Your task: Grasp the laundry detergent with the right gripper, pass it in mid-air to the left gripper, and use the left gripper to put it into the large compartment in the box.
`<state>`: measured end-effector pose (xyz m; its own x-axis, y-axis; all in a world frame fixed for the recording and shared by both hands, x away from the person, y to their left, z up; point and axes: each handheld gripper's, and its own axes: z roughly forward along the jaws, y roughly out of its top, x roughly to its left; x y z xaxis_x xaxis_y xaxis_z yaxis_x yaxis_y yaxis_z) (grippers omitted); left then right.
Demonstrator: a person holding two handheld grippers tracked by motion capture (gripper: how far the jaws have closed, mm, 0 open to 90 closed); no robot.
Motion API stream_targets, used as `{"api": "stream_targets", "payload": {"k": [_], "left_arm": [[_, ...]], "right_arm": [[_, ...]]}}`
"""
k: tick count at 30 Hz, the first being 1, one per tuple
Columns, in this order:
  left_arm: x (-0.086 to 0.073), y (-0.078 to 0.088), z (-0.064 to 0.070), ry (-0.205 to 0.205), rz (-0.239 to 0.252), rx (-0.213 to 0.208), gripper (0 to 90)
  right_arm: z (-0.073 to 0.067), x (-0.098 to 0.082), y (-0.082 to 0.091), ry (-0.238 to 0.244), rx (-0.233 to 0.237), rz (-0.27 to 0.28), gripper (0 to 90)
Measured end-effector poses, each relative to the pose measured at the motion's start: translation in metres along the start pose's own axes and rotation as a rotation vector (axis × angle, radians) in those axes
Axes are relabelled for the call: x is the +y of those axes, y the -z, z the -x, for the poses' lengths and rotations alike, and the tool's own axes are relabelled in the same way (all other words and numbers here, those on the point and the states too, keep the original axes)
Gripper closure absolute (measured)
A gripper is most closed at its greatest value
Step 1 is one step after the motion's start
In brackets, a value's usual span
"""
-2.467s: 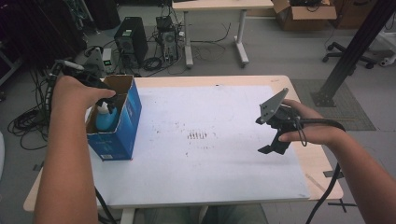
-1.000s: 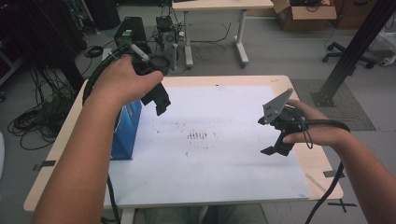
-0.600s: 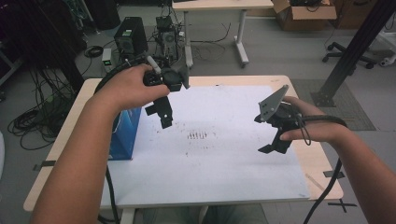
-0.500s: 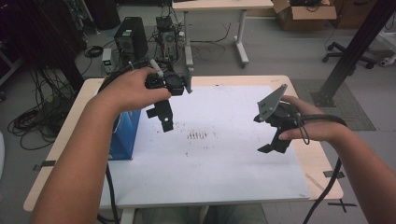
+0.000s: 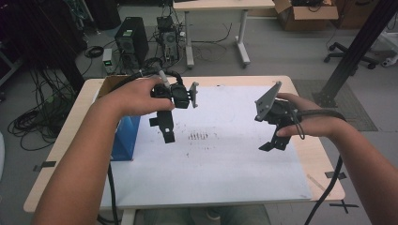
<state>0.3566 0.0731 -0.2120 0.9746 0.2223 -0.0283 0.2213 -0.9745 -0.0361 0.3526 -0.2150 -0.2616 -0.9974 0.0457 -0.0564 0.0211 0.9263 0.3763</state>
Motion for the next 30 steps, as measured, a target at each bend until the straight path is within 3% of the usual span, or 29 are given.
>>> {"api": "stream_targets", "payload": {"k": [11, 30], "left_arm": [[-0.003, -0.005, -0.009, 0.011, -0.007, -0.012, 4.6], [-0.005, -0.006, -0.010, 0.013, -0.003, -0.016, 4.6]], "right_arm": [[0.013, 0.004, -0.002, -0.004, 0.012, -0.009, 3.5], [0.014, 0.007, -0.003, -0.005, 0.010, -0.010, 3.5]]}}
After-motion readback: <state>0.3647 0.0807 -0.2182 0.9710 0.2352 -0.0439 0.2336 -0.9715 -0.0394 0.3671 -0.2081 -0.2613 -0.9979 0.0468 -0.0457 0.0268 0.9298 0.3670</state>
